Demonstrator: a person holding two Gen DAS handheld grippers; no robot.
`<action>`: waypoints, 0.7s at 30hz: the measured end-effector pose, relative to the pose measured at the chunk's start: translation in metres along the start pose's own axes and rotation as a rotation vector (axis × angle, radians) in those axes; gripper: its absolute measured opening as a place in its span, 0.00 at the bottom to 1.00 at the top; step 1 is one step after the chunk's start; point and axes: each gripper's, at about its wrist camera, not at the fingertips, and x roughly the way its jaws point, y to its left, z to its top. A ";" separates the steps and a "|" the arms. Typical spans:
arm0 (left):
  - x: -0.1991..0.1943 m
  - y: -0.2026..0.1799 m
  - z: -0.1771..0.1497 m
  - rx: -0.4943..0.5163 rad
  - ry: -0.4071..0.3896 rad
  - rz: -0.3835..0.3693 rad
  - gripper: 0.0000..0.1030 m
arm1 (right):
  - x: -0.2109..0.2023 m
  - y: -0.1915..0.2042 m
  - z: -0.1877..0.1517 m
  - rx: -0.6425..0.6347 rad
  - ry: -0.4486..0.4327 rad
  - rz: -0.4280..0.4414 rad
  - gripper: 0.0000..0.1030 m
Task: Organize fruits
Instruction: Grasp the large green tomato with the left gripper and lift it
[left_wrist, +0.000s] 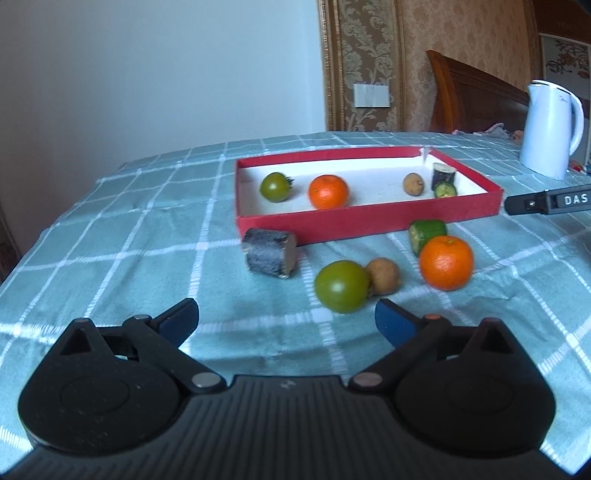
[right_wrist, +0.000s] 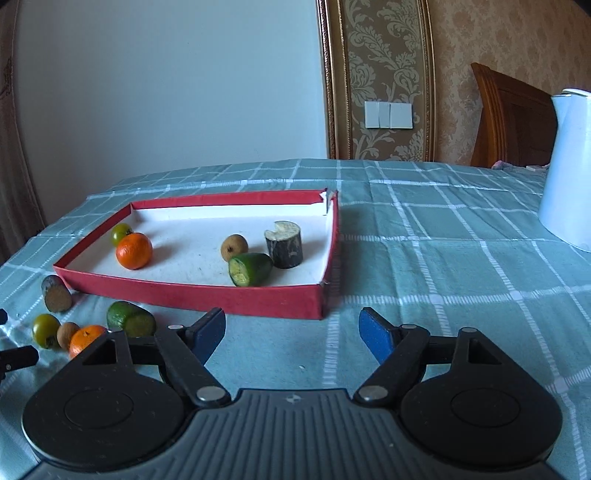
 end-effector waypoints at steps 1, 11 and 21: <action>0.003 -0.004 0.001 0.015 0.003 -0.009 0.94 | 0.000 -0.002 -0.001 0.002 -0.001 -0.001 0.77; 0.020 -0.015 0.011 0.055 0.037 -0.050 0.53 | 0.009 -0.013 -0.007 0.046 0.003 0.007 0.77; 0.023 -0.020 0.016 0.086 0.040 -0.096 0.32 | 0.014 -0.021 -0.008 0.095 0.031 0.022 0.81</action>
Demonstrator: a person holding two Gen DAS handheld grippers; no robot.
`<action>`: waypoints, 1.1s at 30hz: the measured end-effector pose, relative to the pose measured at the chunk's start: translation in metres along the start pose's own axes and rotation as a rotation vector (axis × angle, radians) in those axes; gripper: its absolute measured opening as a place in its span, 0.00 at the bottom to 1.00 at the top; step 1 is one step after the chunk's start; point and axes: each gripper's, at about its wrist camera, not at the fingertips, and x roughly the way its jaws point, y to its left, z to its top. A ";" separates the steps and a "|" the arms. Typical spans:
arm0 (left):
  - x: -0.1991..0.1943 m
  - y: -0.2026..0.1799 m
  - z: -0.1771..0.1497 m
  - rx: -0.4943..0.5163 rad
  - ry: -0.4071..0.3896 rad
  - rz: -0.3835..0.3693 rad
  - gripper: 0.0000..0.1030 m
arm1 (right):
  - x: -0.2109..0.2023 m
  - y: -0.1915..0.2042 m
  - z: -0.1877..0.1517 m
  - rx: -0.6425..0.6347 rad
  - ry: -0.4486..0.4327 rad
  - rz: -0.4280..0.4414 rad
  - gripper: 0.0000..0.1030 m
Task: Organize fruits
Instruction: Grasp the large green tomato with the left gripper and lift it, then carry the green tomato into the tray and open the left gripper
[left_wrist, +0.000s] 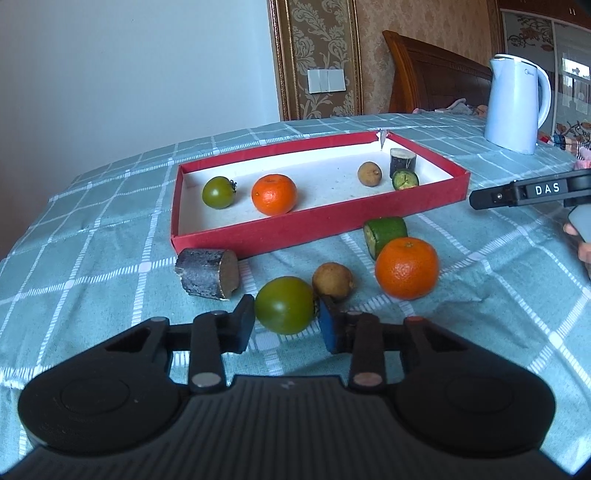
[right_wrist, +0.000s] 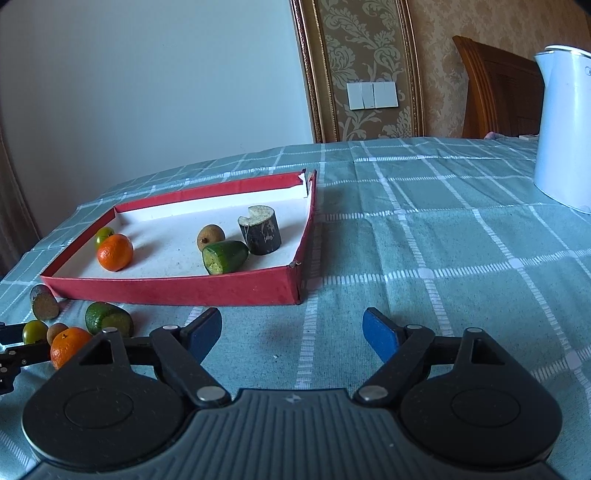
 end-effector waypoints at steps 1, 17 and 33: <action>-0.001 0.000 0.000 0.001 -0.004 0.009 0.32 | 0.000 0.000 0.000 0.001 0.000 -0.001 0.81; 0.001 0.025 0.050 -0.074 -0.089 0.043 0.32 | 0.007 0.011 -0.003 -0.071 0.067 -0.029 0.88; 0.078 0.063 0.075 -0.185 0.024 0.128 0.32 | 0.010 0.015 -0.003 -0.101 0.079 -0.044 0.91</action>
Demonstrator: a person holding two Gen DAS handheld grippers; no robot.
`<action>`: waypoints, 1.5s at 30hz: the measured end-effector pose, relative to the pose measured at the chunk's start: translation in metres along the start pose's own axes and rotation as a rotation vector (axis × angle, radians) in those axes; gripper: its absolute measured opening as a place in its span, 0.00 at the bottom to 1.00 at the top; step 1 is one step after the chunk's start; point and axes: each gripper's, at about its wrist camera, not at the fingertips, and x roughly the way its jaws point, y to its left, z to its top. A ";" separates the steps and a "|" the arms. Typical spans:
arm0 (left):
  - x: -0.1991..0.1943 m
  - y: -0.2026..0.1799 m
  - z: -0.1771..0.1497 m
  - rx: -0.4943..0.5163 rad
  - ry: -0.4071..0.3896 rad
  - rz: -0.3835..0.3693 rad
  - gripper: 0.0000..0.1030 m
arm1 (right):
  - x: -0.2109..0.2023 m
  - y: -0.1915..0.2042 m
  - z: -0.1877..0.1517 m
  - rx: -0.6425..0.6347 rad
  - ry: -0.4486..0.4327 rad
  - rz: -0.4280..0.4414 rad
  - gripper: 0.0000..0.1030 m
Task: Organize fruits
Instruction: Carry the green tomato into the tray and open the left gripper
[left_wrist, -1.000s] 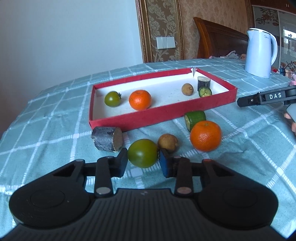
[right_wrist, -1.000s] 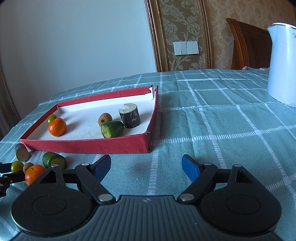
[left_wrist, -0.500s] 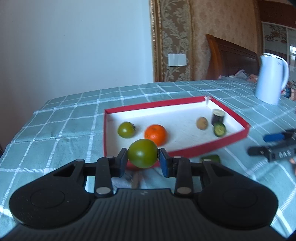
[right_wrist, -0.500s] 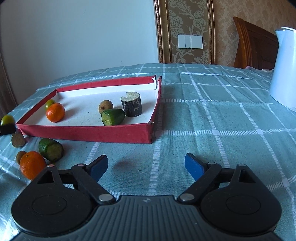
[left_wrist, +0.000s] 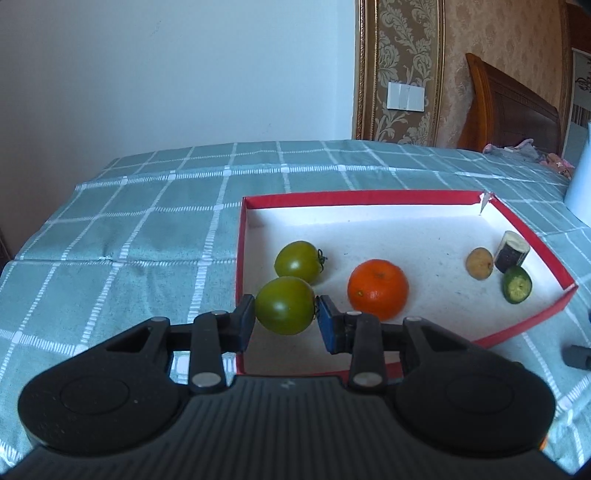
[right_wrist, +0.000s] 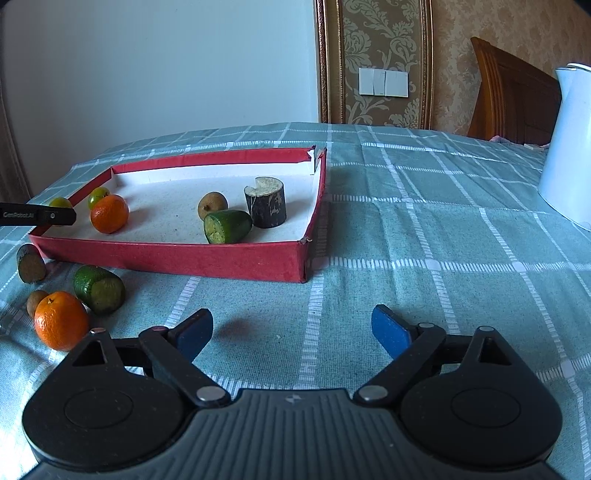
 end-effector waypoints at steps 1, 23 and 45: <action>0.001 -0.001 0.000 0.007 -0.006 0.010 0.32 | 0.000 0.000 0.000 -0.001 0.000 0.000 0.91; 0.018 -0.021 -0.007 0.079 -0.024 0.051 0.34 | 0.001 0.001 0.000 -0.013 0.004 -0.009 0.91; 0.012 -0.025 -0.009 0.066 -0.022 0.043 0.52 | 0.000 0.002 0.000 -0.018 0.006 -0.012 0.91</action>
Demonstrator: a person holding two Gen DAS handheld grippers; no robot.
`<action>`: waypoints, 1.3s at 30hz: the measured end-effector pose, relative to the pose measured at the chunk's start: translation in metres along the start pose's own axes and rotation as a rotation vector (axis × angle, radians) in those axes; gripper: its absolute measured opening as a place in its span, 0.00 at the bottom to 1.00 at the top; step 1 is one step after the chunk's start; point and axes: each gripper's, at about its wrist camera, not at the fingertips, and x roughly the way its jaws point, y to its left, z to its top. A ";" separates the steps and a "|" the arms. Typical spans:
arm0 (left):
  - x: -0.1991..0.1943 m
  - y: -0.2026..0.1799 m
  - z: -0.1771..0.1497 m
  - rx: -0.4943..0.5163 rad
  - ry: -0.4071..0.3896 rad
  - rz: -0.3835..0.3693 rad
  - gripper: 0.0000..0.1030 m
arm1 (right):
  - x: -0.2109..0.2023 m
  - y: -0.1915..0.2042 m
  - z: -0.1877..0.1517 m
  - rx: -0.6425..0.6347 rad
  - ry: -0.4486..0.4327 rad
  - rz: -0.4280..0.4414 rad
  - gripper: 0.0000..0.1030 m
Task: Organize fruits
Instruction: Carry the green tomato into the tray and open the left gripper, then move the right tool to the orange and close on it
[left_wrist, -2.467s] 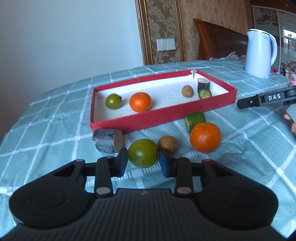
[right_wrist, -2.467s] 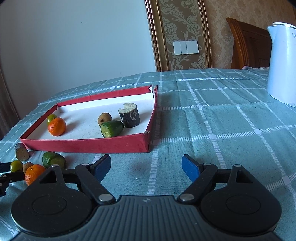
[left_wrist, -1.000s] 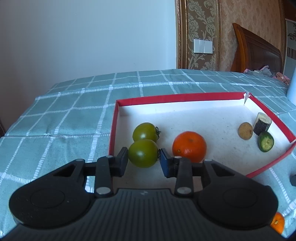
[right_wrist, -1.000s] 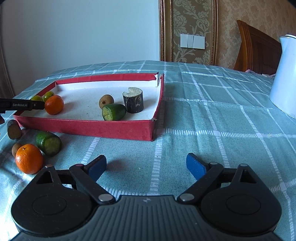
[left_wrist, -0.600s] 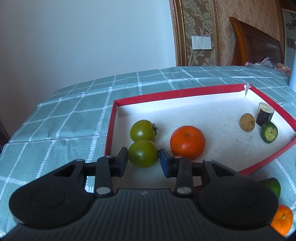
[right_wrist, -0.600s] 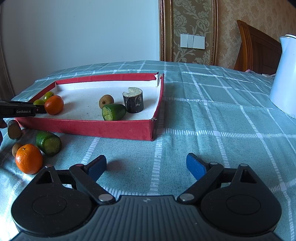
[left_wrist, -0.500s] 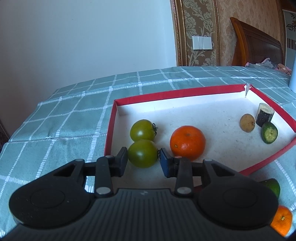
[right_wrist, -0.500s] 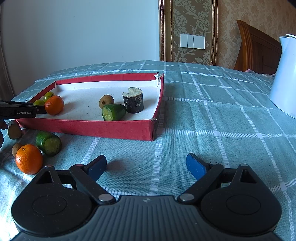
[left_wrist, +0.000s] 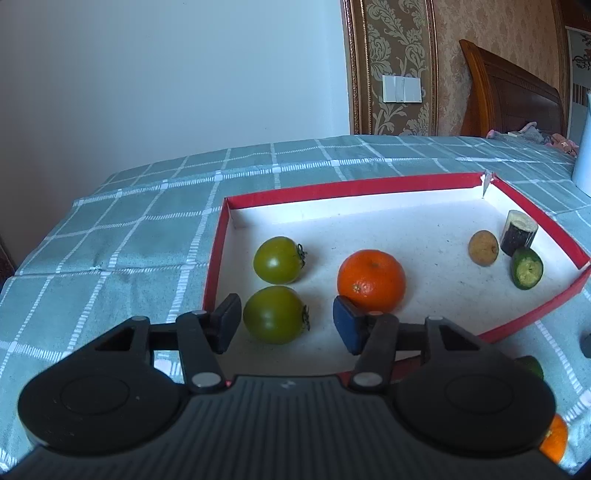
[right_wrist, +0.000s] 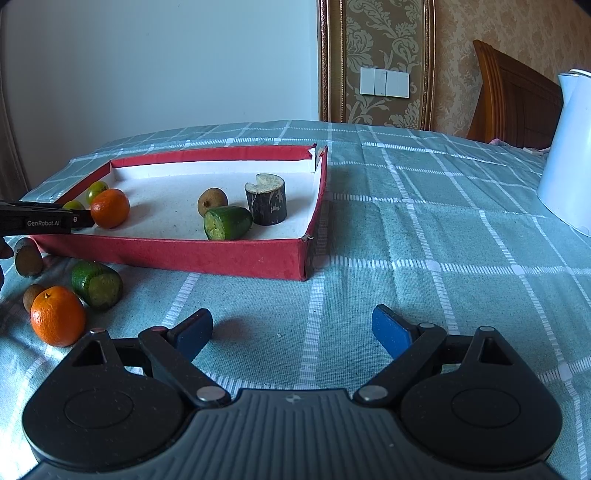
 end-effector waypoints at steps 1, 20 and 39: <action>0.000 0.000 0.000 0.001 0.002 0.000 0.52 | 0.000 0.000 0.000 -0.001 0.000 -0.001 0.91; -0.045 -0.002 -0.010 0.026 -0.092 0.044 0.90 | 0.001 0.005 0.000 -0.016 0.008 -0.001 0.95; -0.093 0.032 -0.041 -0.082 -0.101 0.064 1.00 | -0.012 0.007 -0.007 0.010 -0.024 0.069 0.96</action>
